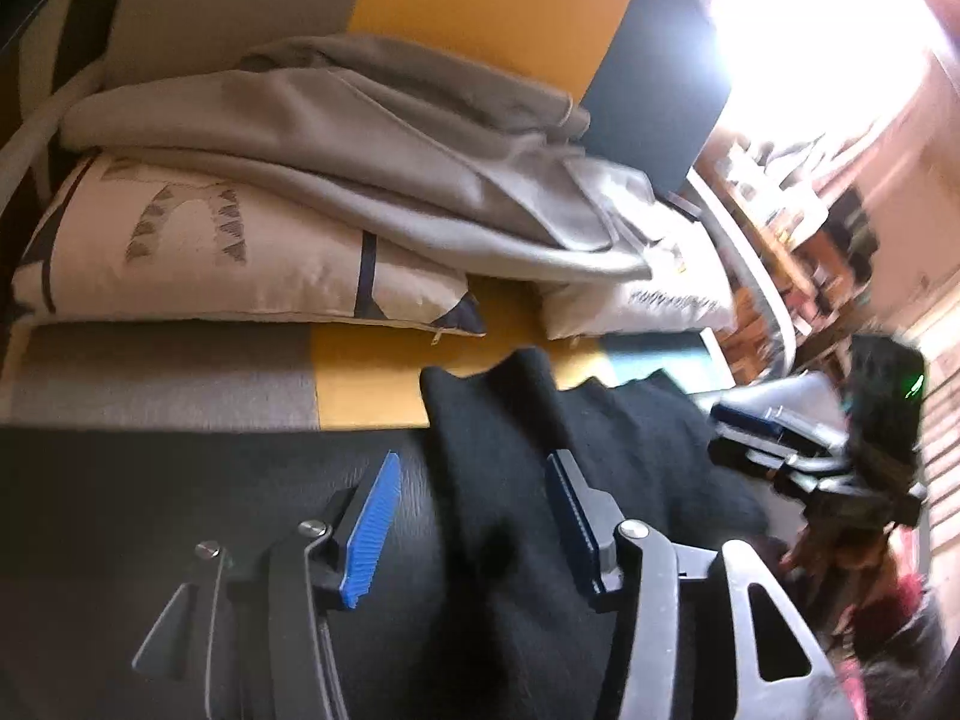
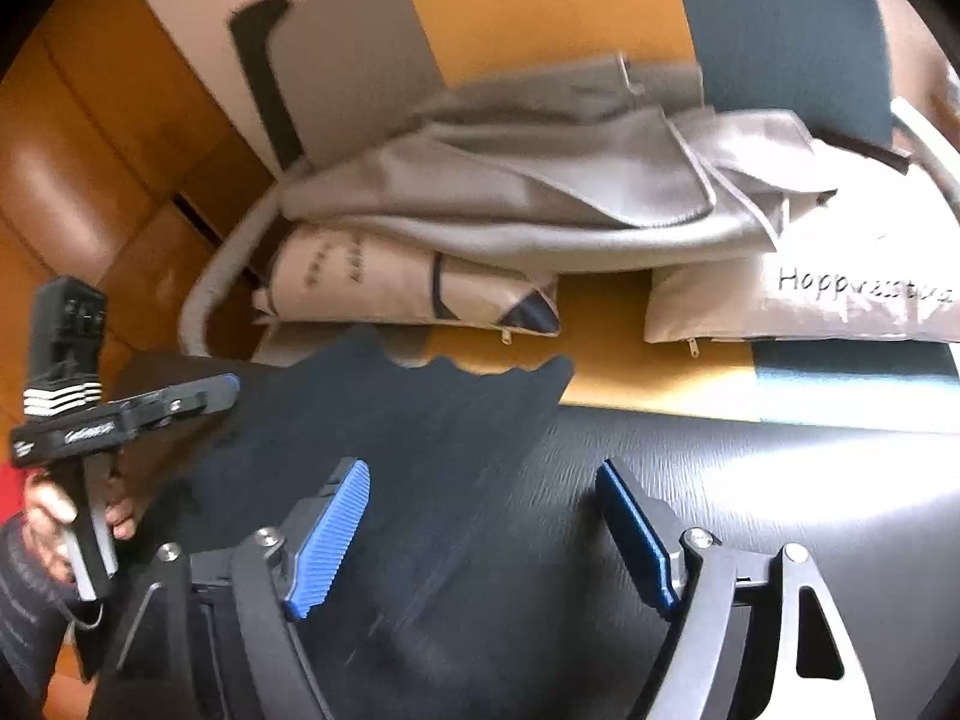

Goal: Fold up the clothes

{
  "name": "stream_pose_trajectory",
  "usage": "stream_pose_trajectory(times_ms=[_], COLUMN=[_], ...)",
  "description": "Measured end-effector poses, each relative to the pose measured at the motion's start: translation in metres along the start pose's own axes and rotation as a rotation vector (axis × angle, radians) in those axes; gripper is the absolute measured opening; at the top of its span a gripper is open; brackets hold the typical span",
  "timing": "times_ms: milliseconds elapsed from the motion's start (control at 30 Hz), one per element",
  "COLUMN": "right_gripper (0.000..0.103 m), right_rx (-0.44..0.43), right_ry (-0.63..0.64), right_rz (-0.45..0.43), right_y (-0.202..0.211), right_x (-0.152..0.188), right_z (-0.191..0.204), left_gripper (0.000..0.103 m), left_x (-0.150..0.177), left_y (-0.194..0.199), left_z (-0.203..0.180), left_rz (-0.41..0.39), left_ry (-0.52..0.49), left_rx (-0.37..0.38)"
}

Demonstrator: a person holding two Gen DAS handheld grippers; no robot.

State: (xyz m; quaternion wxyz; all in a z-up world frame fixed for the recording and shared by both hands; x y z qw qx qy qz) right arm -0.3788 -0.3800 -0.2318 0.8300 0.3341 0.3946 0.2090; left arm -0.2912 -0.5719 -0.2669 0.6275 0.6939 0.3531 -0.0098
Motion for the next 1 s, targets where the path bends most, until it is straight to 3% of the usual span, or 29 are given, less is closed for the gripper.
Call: stream_pose_trajectory(times_ms=[67,133,167,233,267,367,433,567,700,800,833,900,933,1000], right_gripper=[0.080,0.072,0.060,0.019,0.010,0.010,0.010,0.010,0.010,0.016,0.020,0.045,0.051,0.074], right_rx=[0.008,0.036,0.055,0.009,-0.017,-0.112,-0.215,-0.370,-0.436,-0.360,-0.326,-0.249,-0.214,-0.155], right_ry=[0.028,0.077,0.110,0.108,0.104,0.065,0.018,0.028,0.101,0.160,0.179,0.174,0.178,0.189], right_rz=[0.046,0.088,0.112,0.089,0.076,0.004,-0.078,-0.157,-0.138,-0.030,0.007,0.030,0.018,-0.022], right_y=[-0.016,-0.029,-0.036,-0.032,-0.029,-0.009,0.021,0.069,0.102,0.102,0.101,0.105,0.110,0.124], right_x=[-0.010,-0.013,-0.014,-0.016,-0.017,-0.015,-0.008,0.022,0.089,0.157,0.179,0.209,0.216,0.223], right_z=[-0.002,-0.001,0.000,0.009,0.013,0.027,0.041,0.074,0.103,0.108,0.108,0.102,0.101,0.104], left_gripper=[0.049,0.020,0.006,0.006,0.006,0.006,0.006,0.006,0.010,0.018,0.020,0.026,0.027,0.029], left_x=[-0.006,-0.007,-0.008,-0.009,-0.007,0.005,0.031,0.084,0.136,0.176,0.192,0.215,0.224,0.234], left_y=[-0.007,-0.008,-0.008,-0.006,0.003,0.039,0.055,0.089,0.122,0.145,0.144,0.143,0.144,0.148], left_z=[-0.007,-0.017,-0.021,-0.031,-0.034,-0.039,-0.040,-0.041,-0.042,-0.042,-0.035,-0.017,-0.006,0.009], left_rz=[0.004,-0.004,-0.008,-0.024,-0.053,-0.148,-0.170,-0.216,-0.261,-0.283,-0.254,-0.215,-0.208,-0.208], left_ry=[-0.023,-0.054,-0.070,-0.097,-0.097,-0.060,-0.066,-0.076,-0.086,-0.076,-0.020,0.096,0.167,0.258], left_rx=[-0.001,-0.006,-0.008,-0.008,0.011,0.091,0.101,0.122,0.143,0.169,0.202,0.227,0.244,0.255])
Point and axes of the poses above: each gripper's, at about its wrist camera, not at the fingertips, and y roughly against the way its jaws point, z to its left, x to its underside, the point moved 9 cm from there along -y, roughly the way its jaws point, and after that the axes turned 9 degrees about -x, right-handed, at the moved point
